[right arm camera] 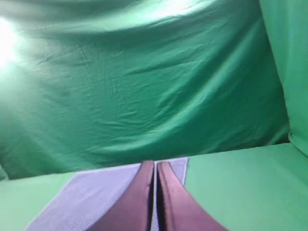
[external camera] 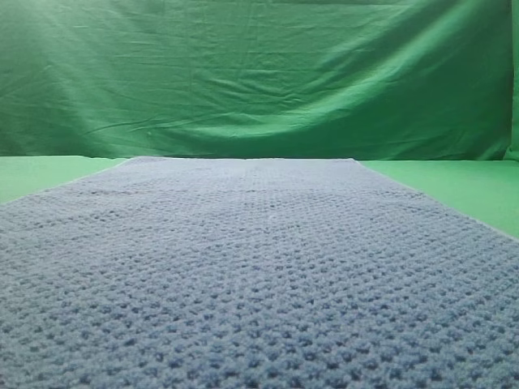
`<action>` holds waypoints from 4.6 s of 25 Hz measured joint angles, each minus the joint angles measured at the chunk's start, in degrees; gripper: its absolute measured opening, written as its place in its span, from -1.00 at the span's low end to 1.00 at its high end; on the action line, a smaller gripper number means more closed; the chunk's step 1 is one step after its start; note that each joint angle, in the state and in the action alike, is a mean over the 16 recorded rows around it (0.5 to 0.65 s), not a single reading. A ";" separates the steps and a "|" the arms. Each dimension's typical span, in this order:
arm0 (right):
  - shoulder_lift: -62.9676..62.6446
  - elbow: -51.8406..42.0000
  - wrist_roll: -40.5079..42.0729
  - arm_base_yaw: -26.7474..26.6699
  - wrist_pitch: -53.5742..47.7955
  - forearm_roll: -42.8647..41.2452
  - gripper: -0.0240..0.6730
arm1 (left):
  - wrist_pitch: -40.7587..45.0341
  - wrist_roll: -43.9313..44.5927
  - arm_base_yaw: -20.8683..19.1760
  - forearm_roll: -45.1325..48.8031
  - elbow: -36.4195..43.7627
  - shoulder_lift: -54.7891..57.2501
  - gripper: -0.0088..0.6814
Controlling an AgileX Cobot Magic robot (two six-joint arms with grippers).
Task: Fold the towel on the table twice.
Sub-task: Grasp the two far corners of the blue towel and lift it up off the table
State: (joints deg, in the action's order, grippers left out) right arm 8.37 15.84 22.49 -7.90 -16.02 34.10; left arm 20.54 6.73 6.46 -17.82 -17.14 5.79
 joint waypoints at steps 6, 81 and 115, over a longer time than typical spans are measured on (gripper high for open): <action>8.78 7.80 0.94 -0.01 -7.79 -0.12 -0.93 | 3.64 -0.05 0.00 -0.66 -4.51 3.96 -0.97; 100.30 61.81 -17.11 -9.69 -31.09 -27.23 0.05 | 16.27 -7.33 4.04 13.02 -52.47 99.43 -0.32; 106.84 62.24 -13.50 -9.69 -27.24 -25.84 0.77 | 12.64 -10.57 4.04 14.63 -53.33 104.82 0.79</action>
State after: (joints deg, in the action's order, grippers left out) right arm 115.21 78.08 8.99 -17.58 -43.26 8.26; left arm 33.17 -3.84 10.50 -3.18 -70.46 110.61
